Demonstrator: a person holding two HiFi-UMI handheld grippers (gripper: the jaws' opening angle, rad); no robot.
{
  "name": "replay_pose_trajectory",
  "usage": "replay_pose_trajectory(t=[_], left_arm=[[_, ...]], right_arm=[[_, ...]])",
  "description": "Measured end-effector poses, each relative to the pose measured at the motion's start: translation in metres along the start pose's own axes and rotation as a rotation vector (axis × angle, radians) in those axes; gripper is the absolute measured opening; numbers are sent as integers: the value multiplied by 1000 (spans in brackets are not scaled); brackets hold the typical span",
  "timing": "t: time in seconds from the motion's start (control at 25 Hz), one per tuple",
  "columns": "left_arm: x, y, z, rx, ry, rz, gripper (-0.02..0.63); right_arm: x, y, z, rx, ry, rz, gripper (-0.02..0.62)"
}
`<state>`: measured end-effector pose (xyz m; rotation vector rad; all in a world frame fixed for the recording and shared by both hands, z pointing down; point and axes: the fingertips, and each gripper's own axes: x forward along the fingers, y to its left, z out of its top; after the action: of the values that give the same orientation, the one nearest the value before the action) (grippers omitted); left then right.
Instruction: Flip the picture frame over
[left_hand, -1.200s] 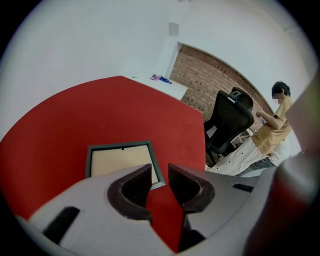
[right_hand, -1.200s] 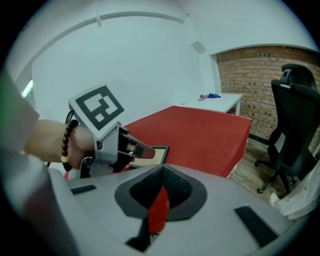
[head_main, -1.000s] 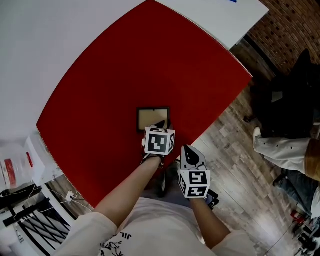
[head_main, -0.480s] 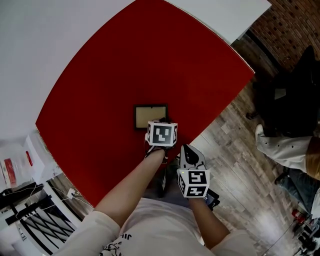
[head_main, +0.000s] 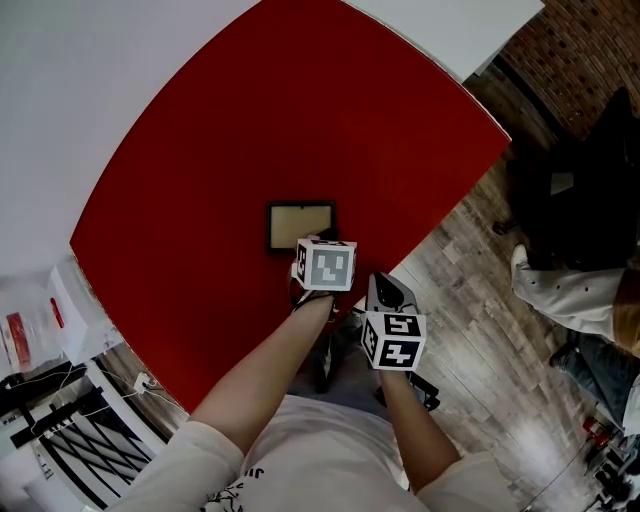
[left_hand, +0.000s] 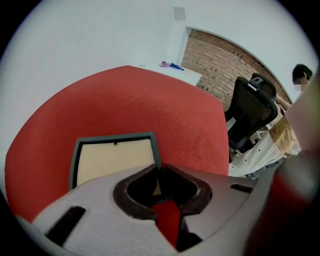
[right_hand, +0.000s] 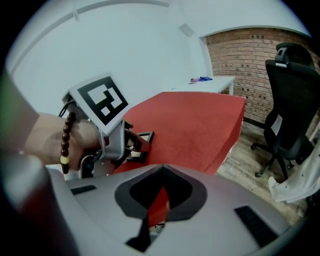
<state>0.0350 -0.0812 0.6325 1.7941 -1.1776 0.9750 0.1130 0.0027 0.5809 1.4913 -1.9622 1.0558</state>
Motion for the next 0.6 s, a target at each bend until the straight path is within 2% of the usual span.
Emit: replay_pose_trajectory(t=[0.24, 0.48, 0.6], left_arm=[[-4, 2, -4, -11, -11, 12, 48], [-9, 0, -1, -33, -38, -7, 48], [-21, -3, 5, -53, -53, -44, 48]], right_arm=[[-2, 2, -5, 1, 0, 5, 5], [-2, 6, -3, -7, -13, 18, 5], [-2, 8, 2, -10, -26, 20, 5]])
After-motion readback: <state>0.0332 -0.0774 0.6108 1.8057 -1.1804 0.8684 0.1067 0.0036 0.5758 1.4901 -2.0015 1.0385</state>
